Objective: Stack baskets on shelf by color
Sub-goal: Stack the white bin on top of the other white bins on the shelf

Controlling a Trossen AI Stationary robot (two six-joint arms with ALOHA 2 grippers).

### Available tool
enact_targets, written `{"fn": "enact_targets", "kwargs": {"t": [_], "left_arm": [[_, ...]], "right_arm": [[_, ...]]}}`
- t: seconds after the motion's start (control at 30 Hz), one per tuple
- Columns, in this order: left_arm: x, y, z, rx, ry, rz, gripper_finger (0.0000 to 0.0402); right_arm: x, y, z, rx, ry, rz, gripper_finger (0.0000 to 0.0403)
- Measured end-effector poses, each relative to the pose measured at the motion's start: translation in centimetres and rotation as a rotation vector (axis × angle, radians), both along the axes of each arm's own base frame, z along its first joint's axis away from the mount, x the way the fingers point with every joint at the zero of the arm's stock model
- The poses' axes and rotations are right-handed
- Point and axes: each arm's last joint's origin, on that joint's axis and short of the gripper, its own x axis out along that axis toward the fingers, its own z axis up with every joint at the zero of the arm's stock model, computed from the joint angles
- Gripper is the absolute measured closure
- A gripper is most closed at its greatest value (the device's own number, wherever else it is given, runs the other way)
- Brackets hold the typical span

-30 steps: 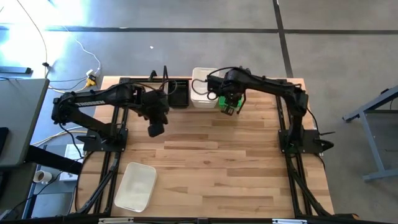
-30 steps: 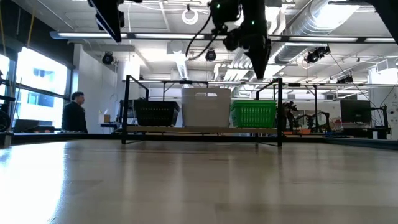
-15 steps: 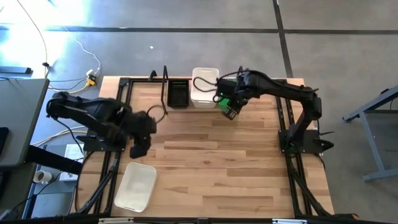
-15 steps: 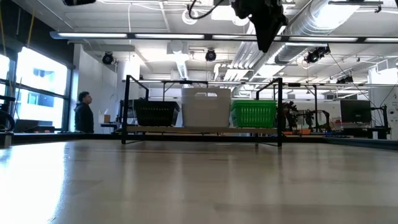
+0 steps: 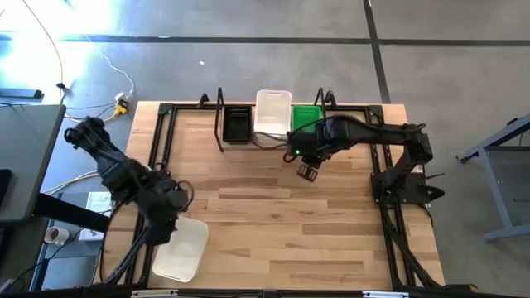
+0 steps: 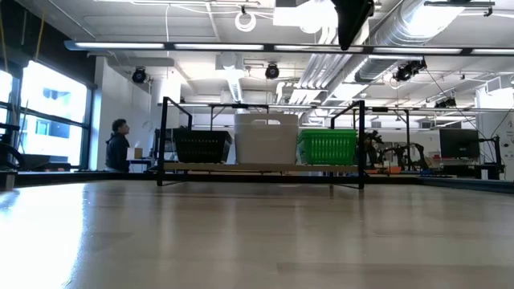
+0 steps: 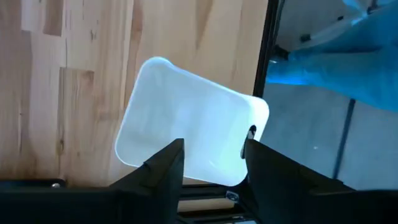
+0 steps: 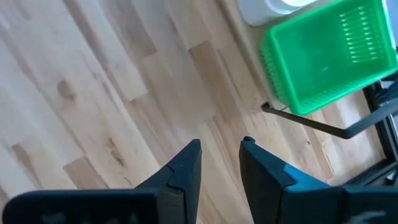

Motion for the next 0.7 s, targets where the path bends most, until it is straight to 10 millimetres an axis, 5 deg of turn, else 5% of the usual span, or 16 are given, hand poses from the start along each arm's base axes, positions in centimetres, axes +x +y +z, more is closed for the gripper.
{"fn": "enact_targets", "kwargs": {"t": [0.3,0.7], "left_arm": [[-0.9,-5.7,-1.9,0.097,0.000,-0.164,0.0227],[0.7,-13.0,-7.1,0.148,-0.001,-0.264,0.0239]], "right_arm": [[-0.3,2.2,0.2,-0.001,-0.004,0.077,0.0308],[-3.4,2.6,3.2,0.012,-0.121,0.067,0.0308]]}}
